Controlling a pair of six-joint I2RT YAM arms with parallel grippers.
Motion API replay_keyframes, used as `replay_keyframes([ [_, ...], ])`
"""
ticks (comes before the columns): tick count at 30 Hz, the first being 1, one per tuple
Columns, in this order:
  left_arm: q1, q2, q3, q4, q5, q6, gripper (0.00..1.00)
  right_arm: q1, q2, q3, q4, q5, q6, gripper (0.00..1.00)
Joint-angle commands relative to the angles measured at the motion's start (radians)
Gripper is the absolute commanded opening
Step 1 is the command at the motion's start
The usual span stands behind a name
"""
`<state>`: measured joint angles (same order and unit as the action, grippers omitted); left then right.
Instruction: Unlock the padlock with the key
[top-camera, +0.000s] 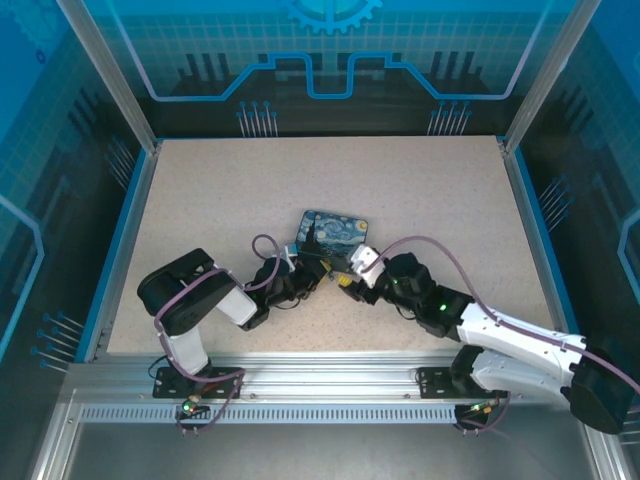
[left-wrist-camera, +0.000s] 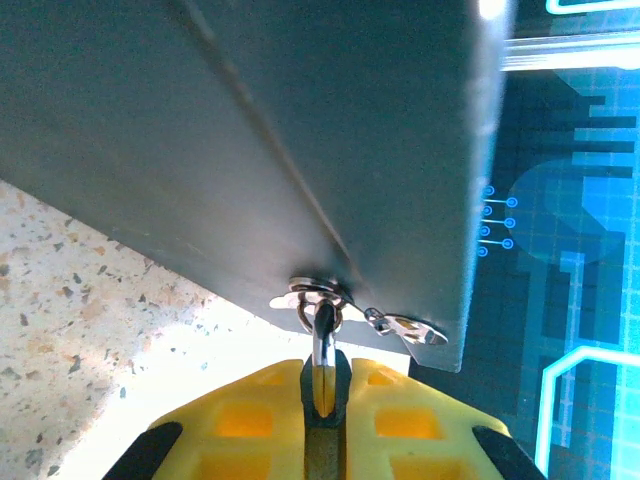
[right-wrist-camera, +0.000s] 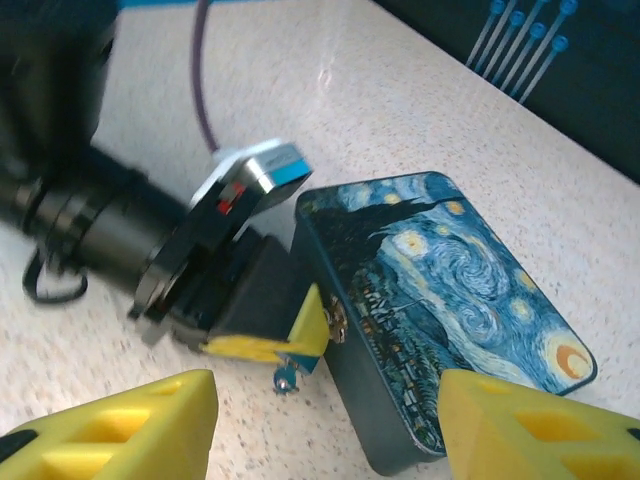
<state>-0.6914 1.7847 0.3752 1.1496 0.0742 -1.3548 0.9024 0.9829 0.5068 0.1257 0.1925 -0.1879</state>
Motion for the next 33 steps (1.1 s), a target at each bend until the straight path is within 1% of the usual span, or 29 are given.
replay_keyframes([
  [1,-0.006,-0.023,-0.006,0.048,-0.005,0.011,0.11,0.074,0.060,-0.030,-0.022,0.132,-0.359,0.62],
  [4,-0.006,-0.026,-0.008,0.048,-0.004,0.007,0.11,0.111,0.157,-0.023,-0.014,0.232,-0.470,0.62],
  [6,-0.006,-0.026,-0.008,0.051,-0.002,0.006,0.11,0.130,0.224,-0.031,0.032,0.292,-0.521,0.62],
  [8,-0.005,-0.025,-0.009,0.053,0.000,0.003,0.11,0.147,0.281,-0.043,0.113,0.326,-0.552,0.61],
  [9,-0.006,-0.025,-0.008,0.055,0.001,0.002,0.11,0.151,0.305,-0.044,0.137,0.330,-0.552,0.60],
  [11,-0.005,-0.023,-0.007,0.061,0.002,-0.002,0.10,0.157,0.359,-0.035,0.202,0.344,-0.543,0.54],
  [15,-0.006,-0.020,-0.005,0.063,0.004,-0.006,0.10,0.167,0.471,-0.014,0.301,0.378,-0.526,0.44],
  [20,-0.006,-0.003,-0.008,0.084,0.008,-0.022,0.10,0.168,0.575,0.010,0.399,0.386,-0.514,0.38],
  [23,-0.006,0.012,-0.009,0.102,0.013,-0.029,0.10,0.165,0.596,0.012,0.442,0.400,-0.516,0.36],
  [30,-0.006,0.025,-0.008,0.119,0.015,-0.038,0.10,0.152,0.570,0.022,0.413,0.366,-0.495,0.35],
  [33,-0.006,0.026,-0.007,0.121,0.017,-0.040,0.10,0.153,0.571,0.029,0.403,0.366,-0.492,0.32],
])
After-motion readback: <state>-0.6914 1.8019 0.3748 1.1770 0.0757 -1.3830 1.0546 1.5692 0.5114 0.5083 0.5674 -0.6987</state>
